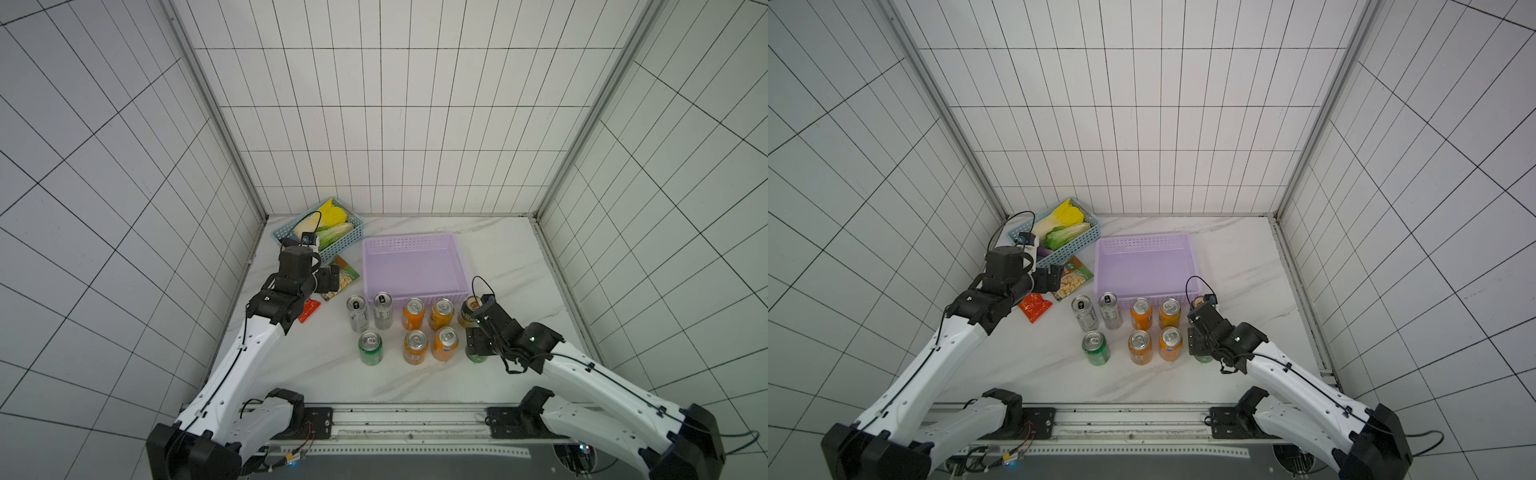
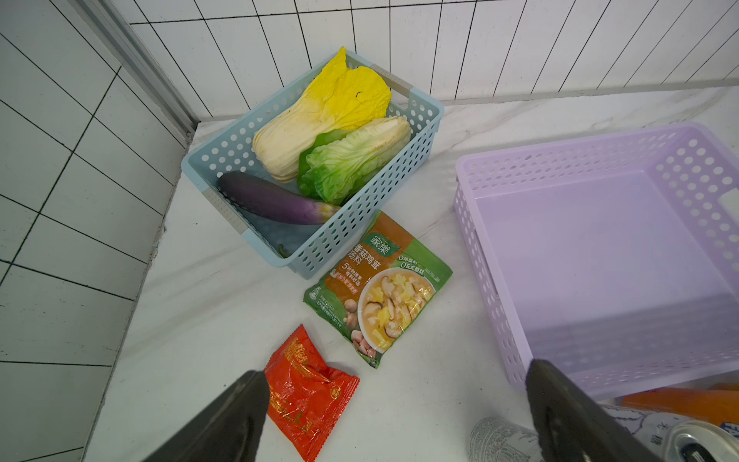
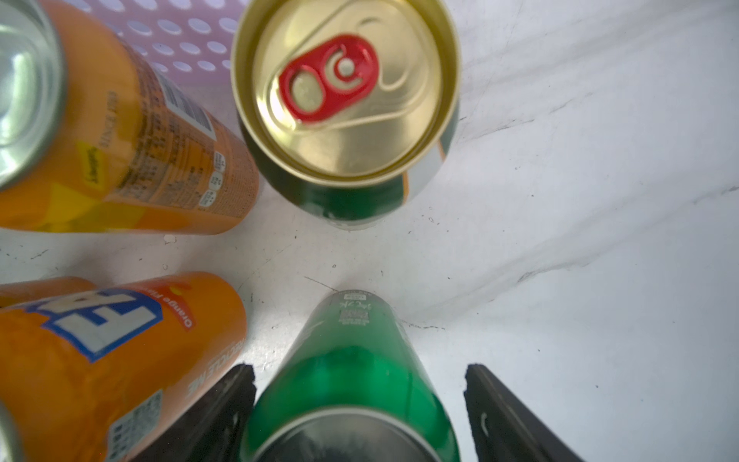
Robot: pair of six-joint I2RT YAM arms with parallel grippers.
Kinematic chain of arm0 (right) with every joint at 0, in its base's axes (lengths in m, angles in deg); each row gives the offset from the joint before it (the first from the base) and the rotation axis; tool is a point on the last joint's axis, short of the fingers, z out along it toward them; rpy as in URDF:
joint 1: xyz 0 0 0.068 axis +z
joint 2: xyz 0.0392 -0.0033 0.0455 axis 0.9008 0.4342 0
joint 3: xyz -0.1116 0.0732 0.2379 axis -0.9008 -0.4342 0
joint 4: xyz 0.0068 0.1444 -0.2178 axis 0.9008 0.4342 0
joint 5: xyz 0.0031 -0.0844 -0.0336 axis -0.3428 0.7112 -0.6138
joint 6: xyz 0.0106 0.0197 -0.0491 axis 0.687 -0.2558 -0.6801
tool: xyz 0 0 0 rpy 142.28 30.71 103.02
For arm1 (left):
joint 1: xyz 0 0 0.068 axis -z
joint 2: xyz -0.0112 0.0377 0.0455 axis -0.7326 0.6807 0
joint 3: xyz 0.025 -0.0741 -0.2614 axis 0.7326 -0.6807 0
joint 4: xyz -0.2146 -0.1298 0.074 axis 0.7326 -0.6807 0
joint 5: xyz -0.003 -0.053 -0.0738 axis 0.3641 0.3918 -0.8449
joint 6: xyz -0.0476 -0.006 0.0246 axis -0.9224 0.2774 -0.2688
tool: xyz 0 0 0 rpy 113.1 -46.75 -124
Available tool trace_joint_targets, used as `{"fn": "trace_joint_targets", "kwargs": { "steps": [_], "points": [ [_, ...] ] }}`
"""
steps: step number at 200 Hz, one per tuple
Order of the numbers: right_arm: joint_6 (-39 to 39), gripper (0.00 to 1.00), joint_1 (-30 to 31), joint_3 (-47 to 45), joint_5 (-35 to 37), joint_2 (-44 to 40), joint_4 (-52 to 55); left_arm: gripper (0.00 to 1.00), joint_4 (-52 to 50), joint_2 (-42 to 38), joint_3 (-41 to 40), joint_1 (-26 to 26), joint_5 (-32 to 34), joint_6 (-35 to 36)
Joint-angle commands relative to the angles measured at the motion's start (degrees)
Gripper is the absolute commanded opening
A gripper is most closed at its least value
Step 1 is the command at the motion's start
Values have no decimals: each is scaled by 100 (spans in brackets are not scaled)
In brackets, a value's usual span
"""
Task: Take out the drinks from the basket
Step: Place the drink at the center of the board.
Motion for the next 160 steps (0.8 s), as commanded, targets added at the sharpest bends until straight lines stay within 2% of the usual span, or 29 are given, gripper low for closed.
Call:
{"fn": "trace_joint_targets", "kwargs": {
  "steps": [1,52,78,87,160],
  "points": [
    [-64,89,72,384,130,-159,278,98,110,-32,-20,-18,50,63],
    [-294,94,68,942,128,-215,584,98,110,2,-20,-18,48,49],
    [-599,100,38,1317,333,-147,648,98,110,26,-19,-18,36,49],
    [-764,99,-11,1469,344,-67,653,98,106,33,-16,-18,45,49],
    [-2200,99,-1440,2585,-272,715,401,98,102,63,-20,-18,53,50]
  ]
}}
